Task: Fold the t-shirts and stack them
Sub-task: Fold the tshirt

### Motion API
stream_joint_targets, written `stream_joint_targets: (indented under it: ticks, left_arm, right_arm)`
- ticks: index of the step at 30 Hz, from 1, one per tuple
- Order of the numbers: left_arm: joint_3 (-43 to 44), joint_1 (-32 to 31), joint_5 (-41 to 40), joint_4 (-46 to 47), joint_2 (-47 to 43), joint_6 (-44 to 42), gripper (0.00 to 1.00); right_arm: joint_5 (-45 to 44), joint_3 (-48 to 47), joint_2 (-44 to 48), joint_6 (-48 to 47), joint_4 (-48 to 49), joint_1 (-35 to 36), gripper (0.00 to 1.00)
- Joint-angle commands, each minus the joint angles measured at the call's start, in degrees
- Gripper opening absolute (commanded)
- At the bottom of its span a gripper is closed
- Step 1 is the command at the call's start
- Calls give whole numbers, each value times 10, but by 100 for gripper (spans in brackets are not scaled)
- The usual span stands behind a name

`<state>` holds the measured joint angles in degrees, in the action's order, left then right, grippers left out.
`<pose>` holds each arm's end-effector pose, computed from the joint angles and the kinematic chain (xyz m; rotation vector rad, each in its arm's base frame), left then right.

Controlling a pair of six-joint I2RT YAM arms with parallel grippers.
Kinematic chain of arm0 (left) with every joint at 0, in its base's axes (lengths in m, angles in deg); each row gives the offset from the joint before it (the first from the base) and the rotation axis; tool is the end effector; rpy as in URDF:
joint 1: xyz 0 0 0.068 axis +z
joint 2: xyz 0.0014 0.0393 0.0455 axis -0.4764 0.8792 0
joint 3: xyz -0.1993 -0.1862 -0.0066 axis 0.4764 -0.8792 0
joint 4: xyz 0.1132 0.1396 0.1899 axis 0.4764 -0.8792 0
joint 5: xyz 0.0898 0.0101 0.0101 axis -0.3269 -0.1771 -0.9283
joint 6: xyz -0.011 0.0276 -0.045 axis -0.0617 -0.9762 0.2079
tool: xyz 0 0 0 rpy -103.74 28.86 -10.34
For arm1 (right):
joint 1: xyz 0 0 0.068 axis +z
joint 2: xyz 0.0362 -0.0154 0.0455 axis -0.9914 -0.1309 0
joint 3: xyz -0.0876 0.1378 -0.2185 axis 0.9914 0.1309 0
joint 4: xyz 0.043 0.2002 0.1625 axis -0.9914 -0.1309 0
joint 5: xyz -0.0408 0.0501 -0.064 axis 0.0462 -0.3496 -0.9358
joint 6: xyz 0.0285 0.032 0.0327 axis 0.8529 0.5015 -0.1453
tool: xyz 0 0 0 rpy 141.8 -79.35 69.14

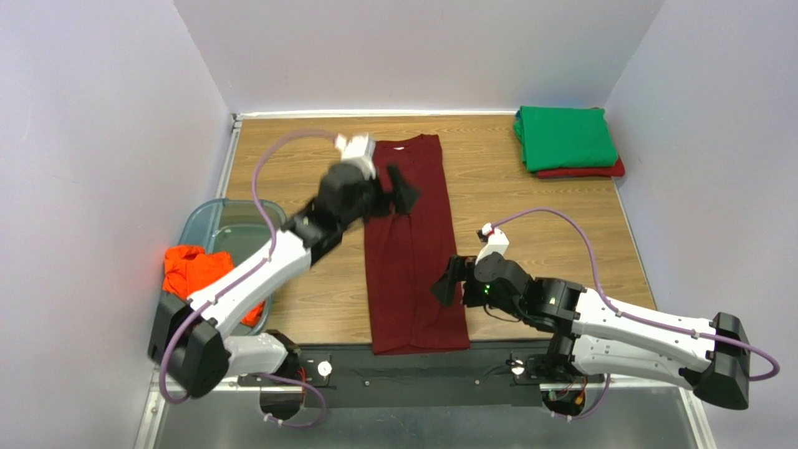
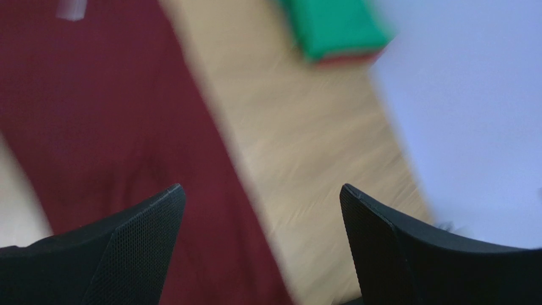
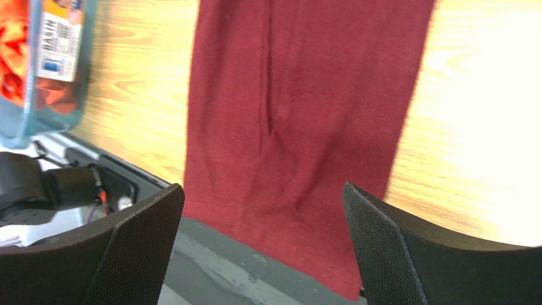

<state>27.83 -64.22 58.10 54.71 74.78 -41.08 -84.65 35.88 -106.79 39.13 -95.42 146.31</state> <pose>0.2449 -0.1780 0.3481 -0.0051 1.9197 -0.9243 0.0946 0.1663 0.2406 -0.0589 2.2883 0.7475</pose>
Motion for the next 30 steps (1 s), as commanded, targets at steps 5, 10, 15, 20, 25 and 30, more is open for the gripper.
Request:
stream_joint_targets:
  ticks: [5,10,15,20,25,30]
  left_arm:
    - [-272,-62,-52,-123,-253,170,98]
    - [-346,-108,-28,-263,-356,261,98]
    - [-401,-166,38,-286,-398,329,98]
    - [-411,-226,55,-303,-367,368,95]
    - [-445,-256,87,-288,-357,399,75]
    - [-469,-281,107,-276,-355,418,54]
  right_arm:
    - [-40,-40,-63,-31,-36,-6,100]
    - [10,-65,-124,-28,-47,-20,100]
    - [54,-57,-152,-21,-66,-52,100]
    - [79,-24,-120,-10,-76,-69,100]
    - [75,-10,-96,-6,-82,-77,100]
    - [83,-8,-103,-5,-86,-79,100]
